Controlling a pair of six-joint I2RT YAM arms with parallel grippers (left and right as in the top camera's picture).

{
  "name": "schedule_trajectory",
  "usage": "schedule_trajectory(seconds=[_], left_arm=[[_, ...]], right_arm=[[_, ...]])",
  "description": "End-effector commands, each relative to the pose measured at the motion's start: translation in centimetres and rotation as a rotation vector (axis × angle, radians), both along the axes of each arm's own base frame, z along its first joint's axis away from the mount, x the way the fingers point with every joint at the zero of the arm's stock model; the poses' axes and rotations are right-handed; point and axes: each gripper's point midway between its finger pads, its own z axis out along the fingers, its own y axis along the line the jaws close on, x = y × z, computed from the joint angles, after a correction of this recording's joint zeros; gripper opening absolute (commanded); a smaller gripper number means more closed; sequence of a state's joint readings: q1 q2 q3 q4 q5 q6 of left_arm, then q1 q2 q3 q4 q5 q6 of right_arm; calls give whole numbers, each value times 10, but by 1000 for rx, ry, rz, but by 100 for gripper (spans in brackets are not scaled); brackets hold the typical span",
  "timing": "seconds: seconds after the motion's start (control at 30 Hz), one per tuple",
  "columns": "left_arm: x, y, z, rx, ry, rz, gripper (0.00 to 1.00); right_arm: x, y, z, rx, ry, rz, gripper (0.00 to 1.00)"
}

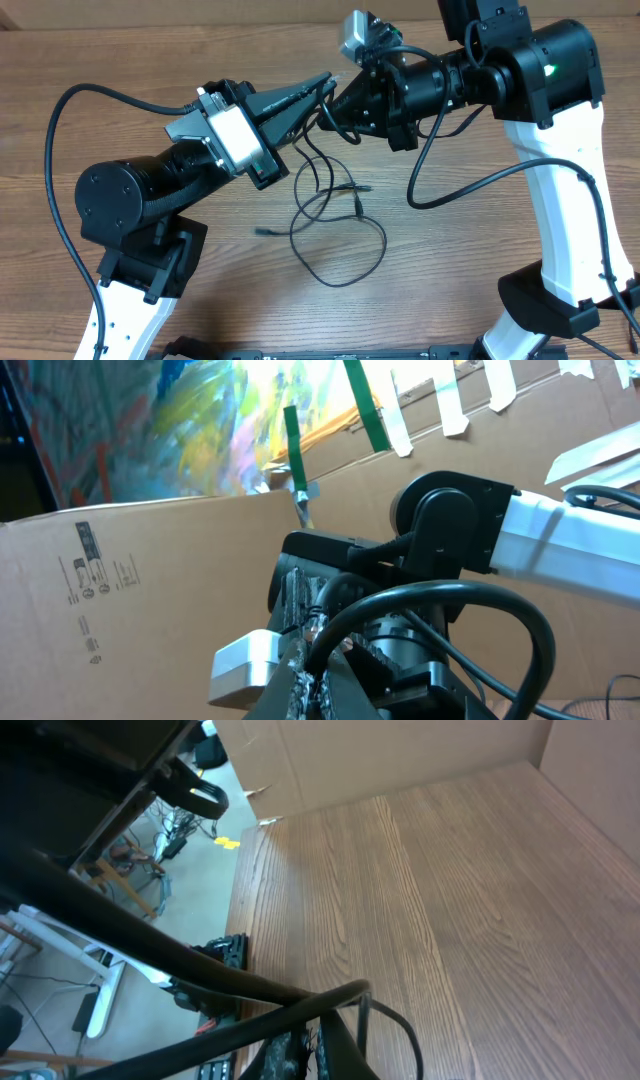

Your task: Untangle cables

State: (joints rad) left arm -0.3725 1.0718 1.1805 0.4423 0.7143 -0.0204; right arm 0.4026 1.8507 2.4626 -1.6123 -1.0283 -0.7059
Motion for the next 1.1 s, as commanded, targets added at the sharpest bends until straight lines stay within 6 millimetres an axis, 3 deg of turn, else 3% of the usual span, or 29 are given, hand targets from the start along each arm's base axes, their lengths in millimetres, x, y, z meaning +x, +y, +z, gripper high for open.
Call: schedule_trajectory(seconds=[0.0, 0.13, 0.3, 0.47, 0.63, 0.77, 0.83, 0.97, 1.03, 1.07], left_arm=[[0, 2, 7, -15, -11, 11, 4], [0, 3, 8, -16, -13, 13, 4], [4, 9, 16, -54, -29, 59, 5], [7, 15, 24, -93, -44, 102, 4], [9, 14, 21, -87, -31, 102, 4], [12, 14, 20, -87, -25, 107, 4], [15, 16, 20, -95, -16, 123, 4], [18, 18, 21, -105, -11, 139, 4], [18, 18, 20, -104, -11, 139, 4], [18, 18, 20, -106, -7, 137, 4]], right_arm=[[3, 2, -2, -2, 19, -10, 4], [5, 3, 0, 5, 2, -10, 24], [8, 7, 10, 52, -41, 12, 83], [10, 9, 16, 84, -75, 25, 86], [3, 13, 29, 152, -86, 79, 85], [-2, 14, 35, 190, -83, 112, 75], [-4, 14, 37, 200, -77, 121, 64], [-5, 13, 35, 194, -62, 119, 19], [-5, 13, 35, 193, -60, 120, 4], [-5, 13, 35, 194, -60, 120, 4]])
